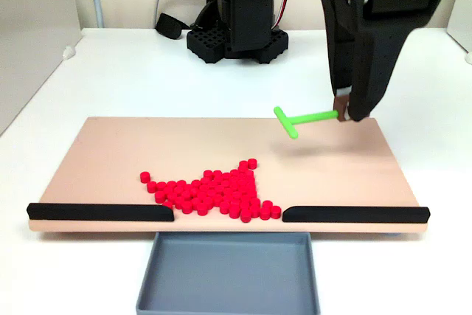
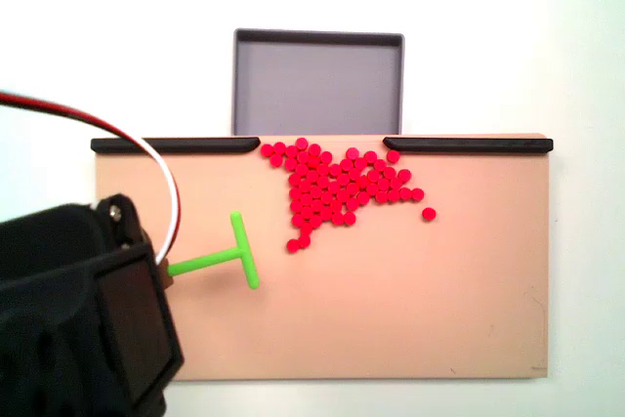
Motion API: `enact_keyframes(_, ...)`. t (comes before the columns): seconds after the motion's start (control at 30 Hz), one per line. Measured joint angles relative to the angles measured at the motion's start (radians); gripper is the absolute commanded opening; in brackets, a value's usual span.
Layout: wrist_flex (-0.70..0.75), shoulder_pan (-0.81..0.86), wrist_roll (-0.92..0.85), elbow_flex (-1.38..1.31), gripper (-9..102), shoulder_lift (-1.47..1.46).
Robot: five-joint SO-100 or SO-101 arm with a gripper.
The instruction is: Gather the left side granules
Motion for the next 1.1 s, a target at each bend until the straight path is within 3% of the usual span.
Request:
enact_keyframes(0.23,0.008,0.021,-0.314,0.103,0,0.196)
enact_keyframes(0.73,0.002,0.259,-1.448,0.502,0,0.514)
enact_keyframes(1.1,-0.046,0.313,-1.566,0.52,0,0.522)
